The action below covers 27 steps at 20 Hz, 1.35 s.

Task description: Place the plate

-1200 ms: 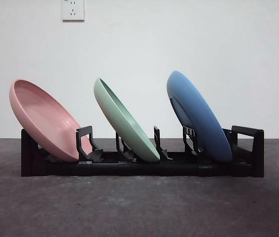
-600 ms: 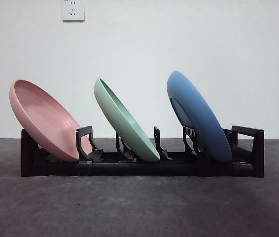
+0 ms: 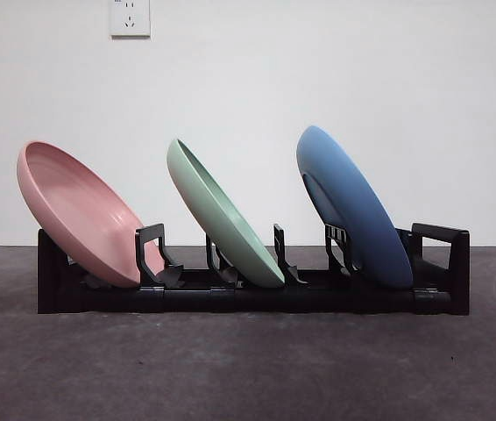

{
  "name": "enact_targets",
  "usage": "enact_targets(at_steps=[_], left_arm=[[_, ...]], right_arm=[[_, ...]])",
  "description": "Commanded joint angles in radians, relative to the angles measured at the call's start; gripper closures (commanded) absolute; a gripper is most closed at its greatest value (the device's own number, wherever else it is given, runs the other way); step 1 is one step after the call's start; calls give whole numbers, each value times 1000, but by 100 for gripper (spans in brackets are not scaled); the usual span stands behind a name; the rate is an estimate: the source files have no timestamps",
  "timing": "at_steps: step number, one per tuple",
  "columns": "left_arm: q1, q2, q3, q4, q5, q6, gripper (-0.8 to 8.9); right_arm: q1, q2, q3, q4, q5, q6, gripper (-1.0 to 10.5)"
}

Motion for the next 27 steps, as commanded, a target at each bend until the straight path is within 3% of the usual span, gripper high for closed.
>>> enact_targets(at_steps=[1, 3, 5, 10, 14, 20, 27], left_arm=[[-2, 11, 32, 27, 5, 39, 616], [-2, 10, 33, 32, 5, 39, 463], [-2, 10, 33, 29, 5, 39, 469], [-2, 10, 33, 46, 5, 39, 469], [-2, 10, 33, 57, 5, 38, 469], [-2, 10, 33, 57, 5, 34, 469], [-2, 10, 33, 61, 5, 34, 469]], right_arm=[[31, 58, 45, -16, 56, -95, 894], [55, 89, 63, -26, 80, -111, 735], [78, 97, 66, -29, 82, -111, 673], [138, 134, 124, -62, 81, -55, 675], [192, 290, 339, -164, 82, 37, 675], [278, 520, 622, -145, 153, 111, 675], [385, 766, 794, -130, 153, 113, 675]])
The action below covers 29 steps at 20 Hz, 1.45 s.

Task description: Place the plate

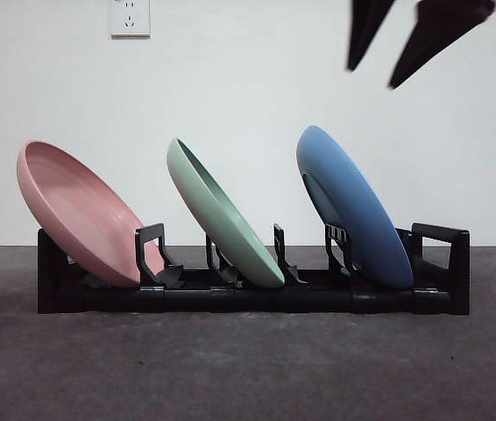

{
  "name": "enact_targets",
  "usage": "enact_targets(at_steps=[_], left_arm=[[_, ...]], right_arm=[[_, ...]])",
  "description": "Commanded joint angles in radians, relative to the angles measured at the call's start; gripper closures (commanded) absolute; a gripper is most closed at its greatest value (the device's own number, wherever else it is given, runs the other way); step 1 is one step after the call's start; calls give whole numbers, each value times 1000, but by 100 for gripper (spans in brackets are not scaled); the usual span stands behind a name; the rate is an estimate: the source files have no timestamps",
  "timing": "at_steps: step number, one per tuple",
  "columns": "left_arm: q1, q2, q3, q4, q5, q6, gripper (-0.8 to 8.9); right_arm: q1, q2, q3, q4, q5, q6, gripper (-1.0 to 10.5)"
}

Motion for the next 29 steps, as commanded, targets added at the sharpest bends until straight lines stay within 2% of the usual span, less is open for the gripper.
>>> enact_targets(at_steps=[1, 11, 12, 16, 20, 29], left_arm=[[-2, 5, 17, 17, 5, 6, 469], [-2, 5, 17, 33, 5, 7, 469], [-2, 5, 17, 33, 5, 6, 469], [-2, 5, 17, 33, 5, 6, 469], [-2, 5, 17, 33, 5, 6, 469], [-2, 5, 17, 32, 5, 6, 469]], right_arm=[[29, 66, 40, 25, 2, 11, 675], [54, 211, 40, 151, 1, 8, 684], [54, 224, 40, 158, 1, 8, 695], [59, 234, 40, 164, 2, 8, 865], [59, 234, 40, 161, 2, 9, 927], [59, 179, 45, 125, -1, 10, 934]])
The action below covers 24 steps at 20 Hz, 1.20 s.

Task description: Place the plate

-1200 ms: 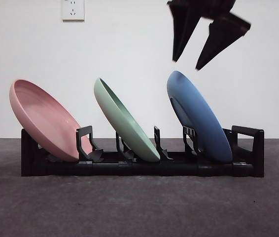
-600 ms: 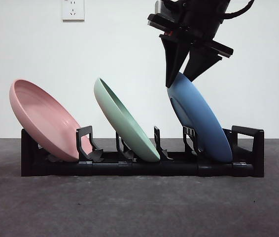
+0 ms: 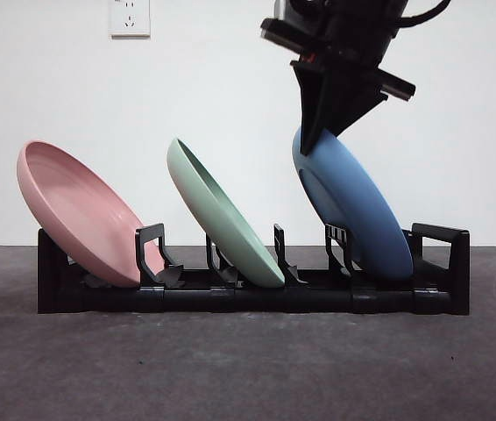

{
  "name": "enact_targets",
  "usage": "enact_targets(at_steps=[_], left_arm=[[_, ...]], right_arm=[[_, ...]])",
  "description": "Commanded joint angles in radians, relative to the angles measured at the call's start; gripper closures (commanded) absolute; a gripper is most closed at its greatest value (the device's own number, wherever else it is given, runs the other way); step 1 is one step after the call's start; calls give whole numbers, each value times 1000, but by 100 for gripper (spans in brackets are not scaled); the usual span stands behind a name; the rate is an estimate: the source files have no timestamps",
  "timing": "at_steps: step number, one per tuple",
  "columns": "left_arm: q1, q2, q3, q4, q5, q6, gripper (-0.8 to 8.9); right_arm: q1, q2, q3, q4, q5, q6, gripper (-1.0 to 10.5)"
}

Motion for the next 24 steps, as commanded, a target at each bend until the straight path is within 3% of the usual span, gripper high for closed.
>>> enact_targets(at_steps=[1, 3, 8, 10, 14, 19, 24], left_arm=[[-2, 5, 17, 7, 5, 6, 469], [-2, 5, 17, 7, 5, 6, 469], [-2, 5, 17, 7, 5, 6, 469], [-2, 5, 17, 7, 5, 6, 469], [-2, 5, 17, 8, 5, 7, 469], [-2, 5, 17, 7, 5, 7, 469], [-2, 5, 17, 8, 5, 7, 469]], right_arm=[[9, -39, 29, 2, 7, -2, 933], [9, -77, 29, 2, 2, -7, 934], [26, -183, 29, -7, -119, -52, 933], [58, -228, 29, -32, -114, -86, 933], [196, -348, -71, 53, 95, -95, 934], [452, -565, -466, 351, 357, -146, 933], [732, -649, -694, 371, 629, -184, 934]])
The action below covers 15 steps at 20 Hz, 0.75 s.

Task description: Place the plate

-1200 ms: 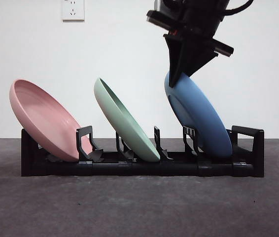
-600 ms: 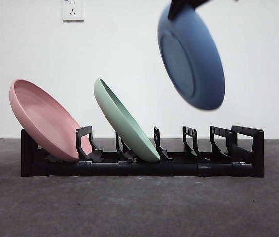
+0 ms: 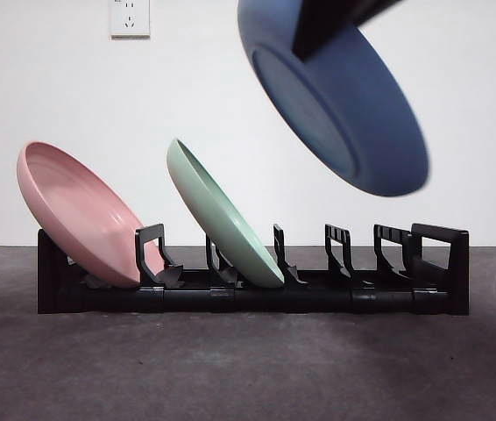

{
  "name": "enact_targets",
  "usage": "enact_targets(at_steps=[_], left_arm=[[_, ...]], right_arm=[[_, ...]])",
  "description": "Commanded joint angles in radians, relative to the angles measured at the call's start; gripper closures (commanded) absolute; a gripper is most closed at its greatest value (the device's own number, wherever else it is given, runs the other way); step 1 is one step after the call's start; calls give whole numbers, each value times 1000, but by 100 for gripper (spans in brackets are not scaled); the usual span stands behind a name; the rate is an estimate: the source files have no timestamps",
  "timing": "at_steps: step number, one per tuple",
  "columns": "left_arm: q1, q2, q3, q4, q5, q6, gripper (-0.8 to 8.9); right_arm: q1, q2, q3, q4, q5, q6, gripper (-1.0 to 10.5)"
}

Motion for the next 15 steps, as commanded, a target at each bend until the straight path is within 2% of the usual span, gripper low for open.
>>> enact_targets(at_steps=[1, 4, 6, 11, 15], left_arm=[[-1, 5, 17, 8, 5, 7, 469], [-1, 5, 17, 5, 5, 6, 469], [-1, 5, 17, 3, 5, 6, 469], [-1, 5, 17, 3, 5, 6, 469], [-1, 5, 17, 3, 5, 6, 469]], right_arm=[[111, 2, -43, -21, 58, -21, 934], [207, 17, -58, -117, 2, 8, 933], [232, 23, -58, -131, -27, 32, 933], [200, 92, -58, -149, -55, 27, 933], [177, 199, -58, -125, -109, -2, 933]])
